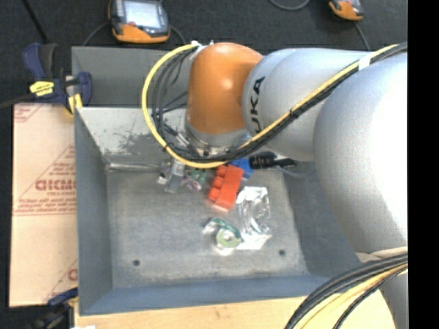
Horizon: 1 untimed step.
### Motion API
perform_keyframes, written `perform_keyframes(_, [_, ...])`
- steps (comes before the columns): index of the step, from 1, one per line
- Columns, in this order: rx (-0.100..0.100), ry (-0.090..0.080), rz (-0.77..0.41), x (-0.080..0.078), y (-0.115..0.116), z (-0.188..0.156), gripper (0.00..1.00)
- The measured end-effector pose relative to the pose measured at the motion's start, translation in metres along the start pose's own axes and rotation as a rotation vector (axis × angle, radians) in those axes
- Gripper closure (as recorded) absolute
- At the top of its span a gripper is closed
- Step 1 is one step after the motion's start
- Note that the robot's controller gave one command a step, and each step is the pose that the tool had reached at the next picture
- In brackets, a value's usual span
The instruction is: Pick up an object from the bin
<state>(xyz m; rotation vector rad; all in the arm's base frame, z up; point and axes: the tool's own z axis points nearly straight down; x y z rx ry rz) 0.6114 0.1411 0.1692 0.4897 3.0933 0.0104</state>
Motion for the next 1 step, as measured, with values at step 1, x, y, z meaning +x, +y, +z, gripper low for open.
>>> perform_keyframes(1, [0.002, 0.001, -0.007, 0.0052, -0.0004, -0.0473, 1.0])
